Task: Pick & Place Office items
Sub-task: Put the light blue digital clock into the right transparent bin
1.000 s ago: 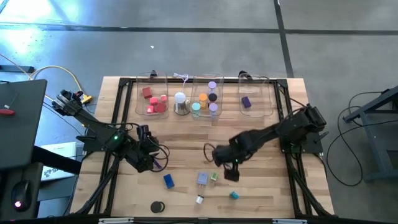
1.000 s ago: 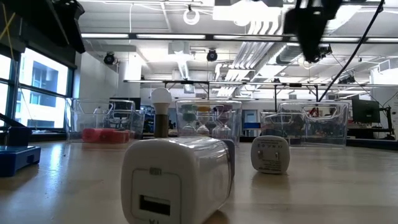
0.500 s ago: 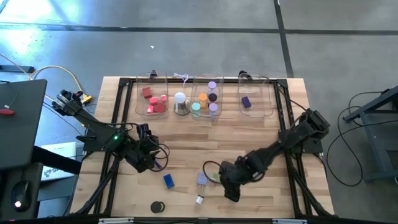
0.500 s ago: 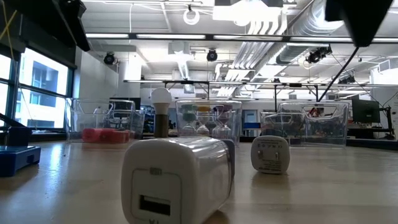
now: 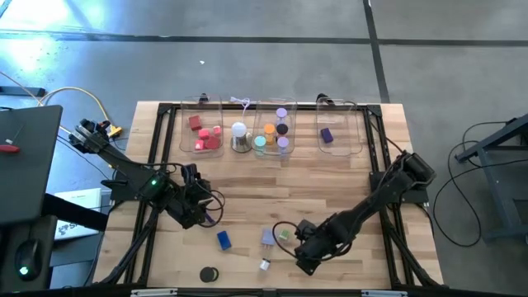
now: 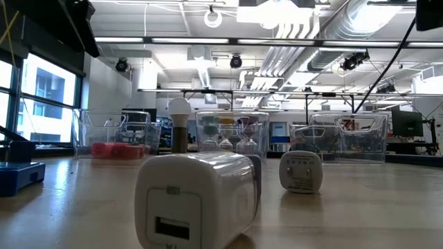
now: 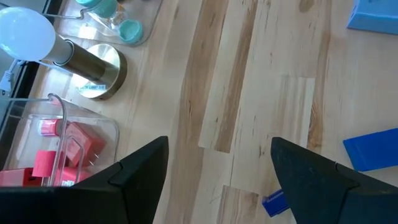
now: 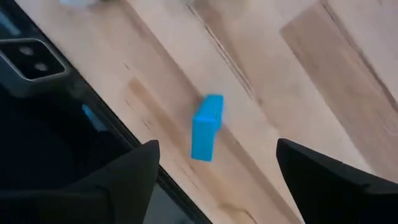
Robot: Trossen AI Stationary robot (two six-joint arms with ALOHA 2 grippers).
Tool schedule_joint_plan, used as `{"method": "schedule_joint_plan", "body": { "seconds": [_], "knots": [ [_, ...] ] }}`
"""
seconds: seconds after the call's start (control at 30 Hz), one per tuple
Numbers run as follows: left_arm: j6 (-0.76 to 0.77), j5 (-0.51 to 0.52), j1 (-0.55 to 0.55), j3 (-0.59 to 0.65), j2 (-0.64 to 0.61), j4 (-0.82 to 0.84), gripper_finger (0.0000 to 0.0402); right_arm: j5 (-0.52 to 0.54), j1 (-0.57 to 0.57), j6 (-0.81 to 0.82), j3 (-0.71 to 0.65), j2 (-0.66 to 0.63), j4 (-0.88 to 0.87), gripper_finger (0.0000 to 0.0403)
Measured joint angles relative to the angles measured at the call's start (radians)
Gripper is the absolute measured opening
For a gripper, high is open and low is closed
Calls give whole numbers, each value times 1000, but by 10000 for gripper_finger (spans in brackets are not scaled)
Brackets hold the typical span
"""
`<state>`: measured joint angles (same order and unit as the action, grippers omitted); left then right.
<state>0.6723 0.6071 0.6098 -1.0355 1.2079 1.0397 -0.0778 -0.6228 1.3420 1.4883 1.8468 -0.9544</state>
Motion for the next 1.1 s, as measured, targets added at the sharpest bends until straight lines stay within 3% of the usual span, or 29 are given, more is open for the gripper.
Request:
{"method": "schedule_joint_plan", "body": {
  "seconds": [0.83, 1.1],
  "knots": [
    [10, -9, 4, 0, 0, -2, 273, -55, -4, 47, 1, 123, 55, 313],
    [10, -9, 4, 0, 0, -5, 273, -25, -6, 63, 1, 126, 41, 313]
  ]
}}
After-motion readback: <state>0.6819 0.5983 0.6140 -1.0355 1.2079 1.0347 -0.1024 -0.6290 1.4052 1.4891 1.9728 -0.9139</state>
